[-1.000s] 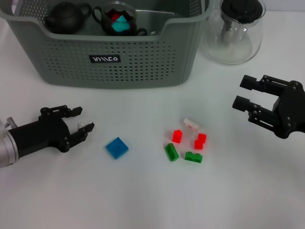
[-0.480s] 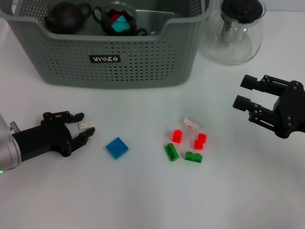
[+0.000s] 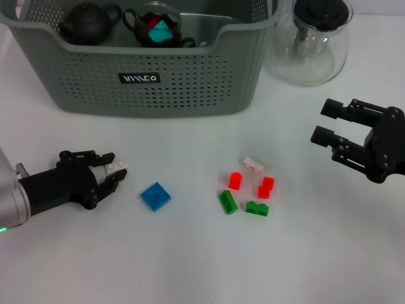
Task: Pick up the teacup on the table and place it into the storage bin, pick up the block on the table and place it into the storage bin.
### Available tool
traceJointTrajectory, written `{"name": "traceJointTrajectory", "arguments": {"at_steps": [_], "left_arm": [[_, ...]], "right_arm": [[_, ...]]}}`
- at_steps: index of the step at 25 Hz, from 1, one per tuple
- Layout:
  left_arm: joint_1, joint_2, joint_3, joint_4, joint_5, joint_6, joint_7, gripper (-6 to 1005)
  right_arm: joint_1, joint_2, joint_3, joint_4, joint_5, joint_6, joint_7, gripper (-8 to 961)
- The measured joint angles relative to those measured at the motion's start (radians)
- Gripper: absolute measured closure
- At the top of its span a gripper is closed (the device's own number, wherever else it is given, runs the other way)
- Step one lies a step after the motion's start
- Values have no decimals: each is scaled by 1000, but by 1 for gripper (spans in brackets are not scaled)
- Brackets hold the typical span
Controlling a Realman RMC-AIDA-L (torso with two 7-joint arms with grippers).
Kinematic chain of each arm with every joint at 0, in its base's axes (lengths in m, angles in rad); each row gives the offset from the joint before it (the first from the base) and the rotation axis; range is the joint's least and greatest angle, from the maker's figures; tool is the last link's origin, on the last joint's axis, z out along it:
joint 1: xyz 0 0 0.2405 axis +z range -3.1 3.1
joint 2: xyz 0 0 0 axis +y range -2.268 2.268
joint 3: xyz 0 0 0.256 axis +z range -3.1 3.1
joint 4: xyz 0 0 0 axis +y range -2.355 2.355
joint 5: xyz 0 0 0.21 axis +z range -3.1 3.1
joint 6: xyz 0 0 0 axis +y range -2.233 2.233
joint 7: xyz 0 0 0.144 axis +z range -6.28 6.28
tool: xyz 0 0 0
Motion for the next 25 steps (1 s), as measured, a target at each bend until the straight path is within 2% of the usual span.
{"name": "traceJointTrajectory", "arguments": {"at_steps": [17, 19, 25], "left_arm": [[3, 0, -5, 28, -5, 18, -36, 757], [5, 0, -5, 63, -5, 80, -89, 812], [-6, 11, -34, 243, -33, 405, -294, 812]], "right_arm": [[-3, -2, 1, 2, 3, -7, 0, 405], [-3, -2, 1, 2, 3, -8, 0, 405], [-5, -4, 3, 3, 3, -9, 1, 405]]}}
